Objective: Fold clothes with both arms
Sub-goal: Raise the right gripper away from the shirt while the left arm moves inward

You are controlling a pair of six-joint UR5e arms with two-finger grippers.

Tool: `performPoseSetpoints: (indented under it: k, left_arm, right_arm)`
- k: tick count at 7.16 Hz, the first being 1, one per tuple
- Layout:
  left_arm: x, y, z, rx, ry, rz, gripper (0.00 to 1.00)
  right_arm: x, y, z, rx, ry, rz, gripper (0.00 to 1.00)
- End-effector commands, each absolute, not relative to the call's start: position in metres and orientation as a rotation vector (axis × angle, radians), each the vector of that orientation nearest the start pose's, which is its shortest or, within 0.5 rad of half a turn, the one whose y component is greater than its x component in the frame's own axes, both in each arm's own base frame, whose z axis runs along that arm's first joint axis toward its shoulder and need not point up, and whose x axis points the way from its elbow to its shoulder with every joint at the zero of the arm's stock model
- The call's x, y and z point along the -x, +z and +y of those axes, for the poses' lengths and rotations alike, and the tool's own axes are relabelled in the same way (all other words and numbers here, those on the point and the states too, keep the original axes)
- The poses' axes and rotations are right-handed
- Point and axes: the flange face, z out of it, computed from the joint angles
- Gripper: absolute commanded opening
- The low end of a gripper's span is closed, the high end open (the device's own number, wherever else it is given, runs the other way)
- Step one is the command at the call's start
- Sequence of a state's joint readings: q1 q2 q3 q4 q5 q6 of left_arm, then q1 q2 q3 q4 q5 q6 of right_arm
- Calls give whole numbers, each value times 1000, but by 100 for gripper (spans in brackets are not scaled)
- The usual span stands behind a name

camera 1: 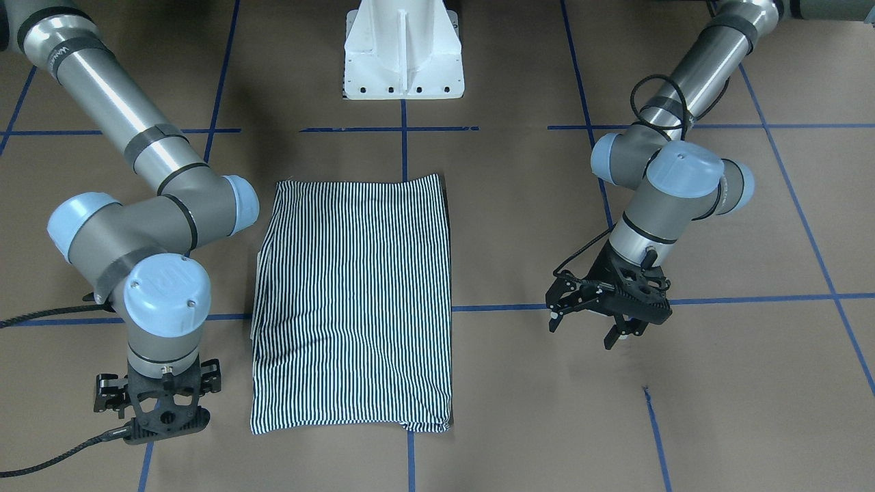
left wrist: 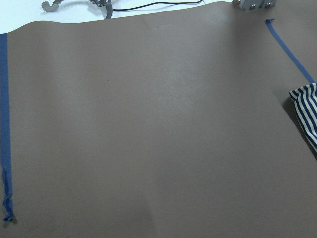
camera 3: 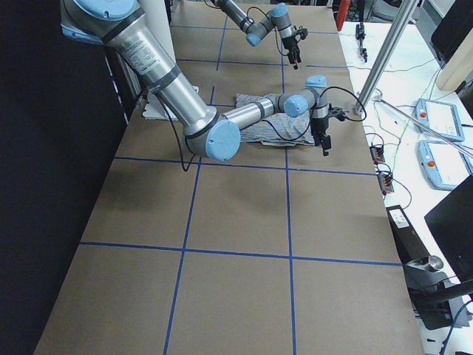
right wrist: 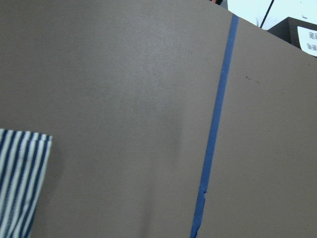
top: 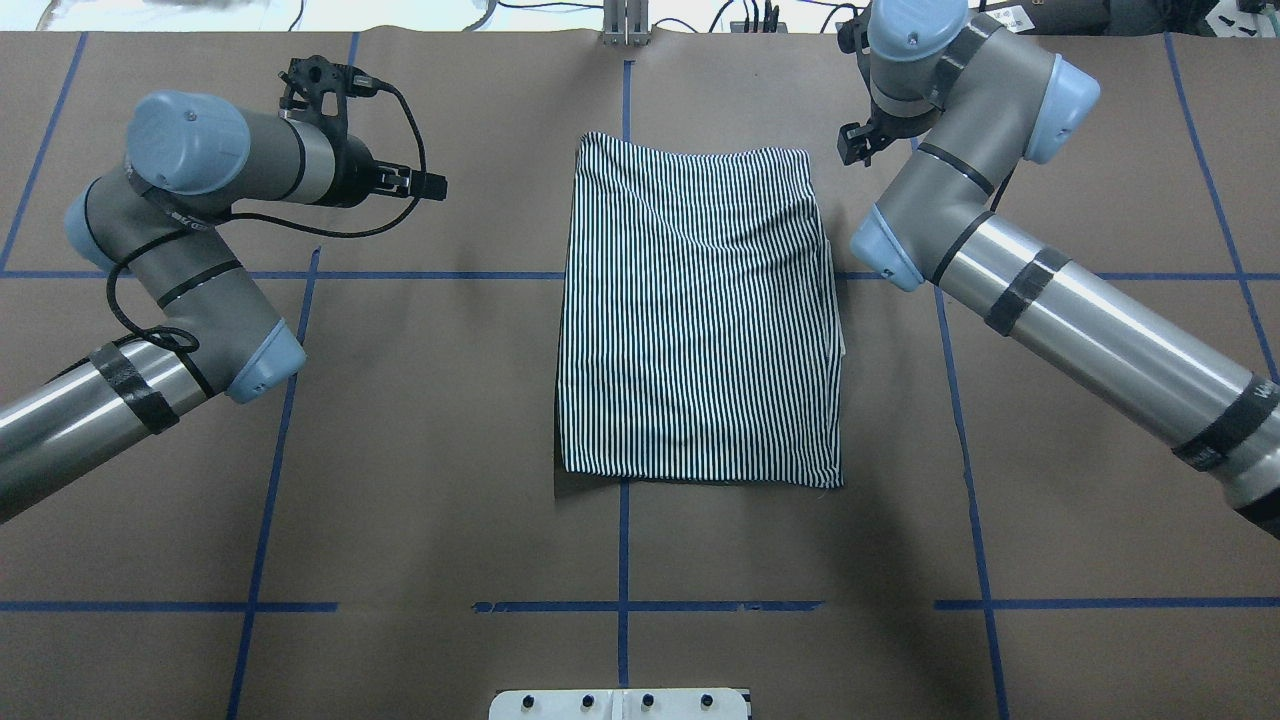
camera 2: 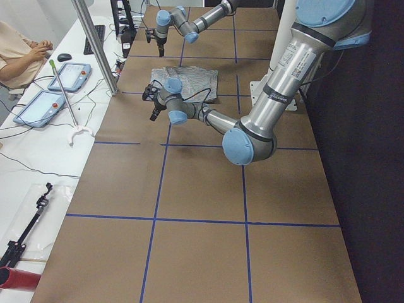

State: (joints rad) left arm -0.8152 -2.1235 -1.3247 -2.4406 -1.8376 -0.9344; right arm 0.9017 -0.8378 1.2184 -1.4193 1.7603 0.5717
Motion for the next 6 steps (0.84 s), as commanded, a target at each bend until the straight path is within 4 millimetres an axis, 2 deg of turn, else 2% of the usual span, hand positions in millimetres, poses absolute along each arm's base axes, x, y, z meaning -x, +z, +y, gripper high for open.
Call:
performPoseSetpoints:
  k: [1,2,3,4,5,6]
  left_arm:
    - [-454,313,-545,-471,-96,1183,100]
    - [-464,295,-511,-423,-143,1249,100]
    - [-466,284,-470,-394,-153,1302,100]
    - [-469,270,-437,-369,-179,1349,100]
    - [-485,256,-407,-325,-221,1346,100]
    - [-495,238,-378,-290,-259,1338,100]
  right_arm:
    - [375,344,-601,-318,-51,-650,100]
    - [373,336,-555,-295,31,-714,100]
    - [373,328,-498,-265,92,-780,100]
    - [368,318,-453,-246,153,-841,100]
    - [366,310,-409,-259,215,-915,100]
    - [363,306,-381,-243,274,-1006,100]
